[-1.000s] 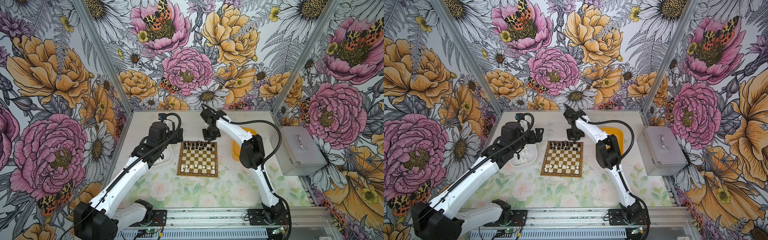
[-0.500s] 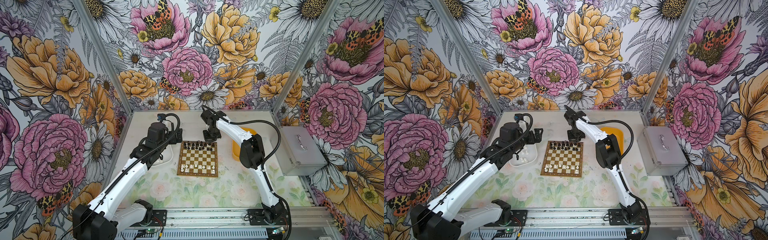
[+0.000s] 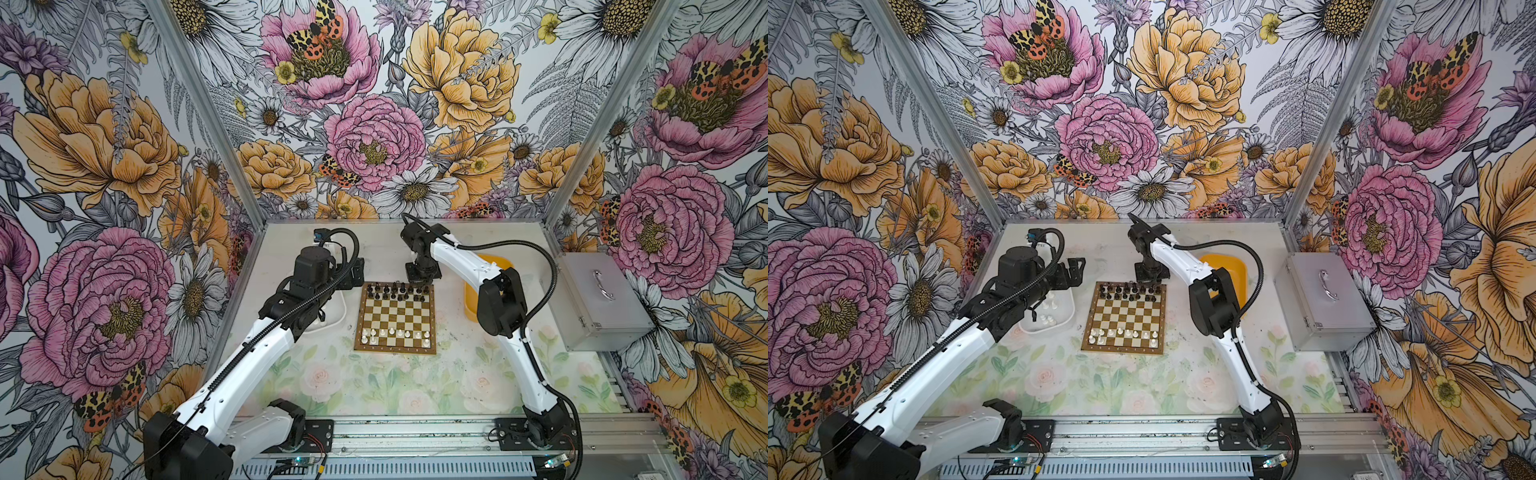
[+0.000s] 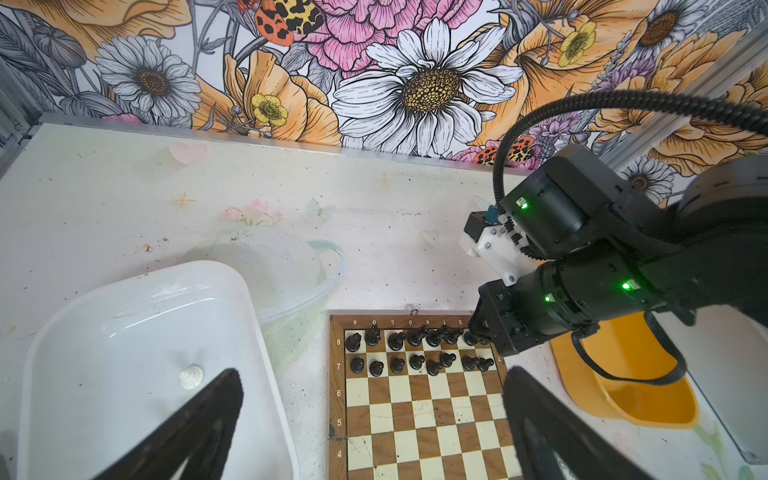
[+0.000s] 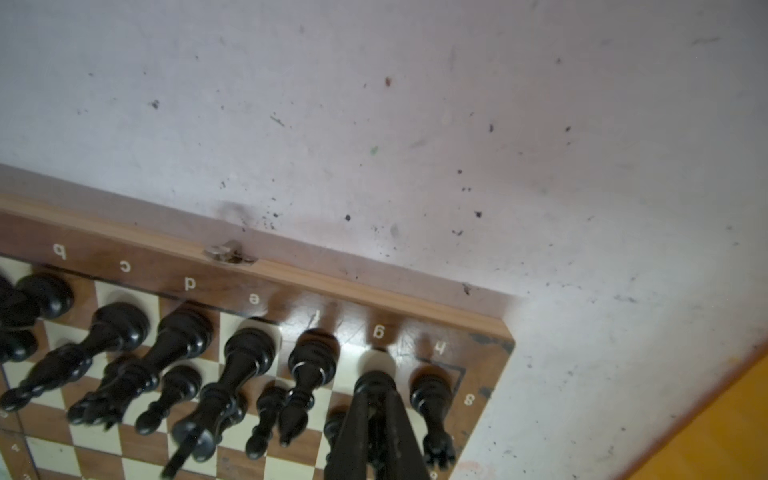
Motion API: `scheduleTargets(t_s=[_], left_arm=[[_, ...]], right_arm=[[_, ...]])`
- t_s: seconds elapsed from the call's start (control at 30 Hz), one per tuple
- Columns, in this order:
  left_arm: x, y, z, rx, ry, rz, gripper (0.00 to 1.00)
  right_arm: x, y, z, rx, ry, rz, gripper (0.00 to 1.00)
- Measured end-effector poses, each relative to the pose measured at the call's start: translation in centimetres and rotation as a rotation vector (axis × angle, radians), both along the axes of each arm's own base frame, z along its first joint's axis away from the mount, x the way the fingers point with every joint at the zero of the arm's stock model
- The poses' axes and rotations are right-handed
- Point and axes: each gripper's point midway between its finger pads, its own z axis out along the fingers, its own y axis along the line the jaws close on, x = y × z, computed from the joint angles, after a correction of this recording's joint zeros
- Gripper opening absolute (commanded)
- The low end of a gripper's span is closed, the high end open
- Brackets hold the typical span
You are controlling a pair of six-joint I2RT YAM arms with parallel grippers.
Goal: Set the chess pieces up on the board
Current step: 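Lower the black pawn onto the empty square in the black pawn row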
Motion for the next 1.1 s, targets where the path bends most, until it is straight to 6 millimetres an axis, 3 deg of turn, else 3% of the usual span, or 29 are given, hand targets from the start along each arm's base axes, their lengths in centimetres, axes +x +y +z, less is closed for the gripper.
scheduleTargets(t_s=[0.3, 0.7, 1.1], left_arm=[[0.0, 0.0, 0.0, 0.000, 0.000, 0.000, 0.99], [0.2, -0.1, -0.5, 0.006, 0.012, 0.000, 0.99], [0.3, -0.1, -0.5, 0.007, 0.014, 0.000, 0.99]], right_arm=[[0.0, 0.0, -0.1, -0.001, 0.002, 0.000, 0.07], [0.2, 0.1, 0.1, 0.004, -0.007, 0.005, 0.29], [2.0, 0.3, 2.2, 0.034, -0.074, -0.006, 0.30]])
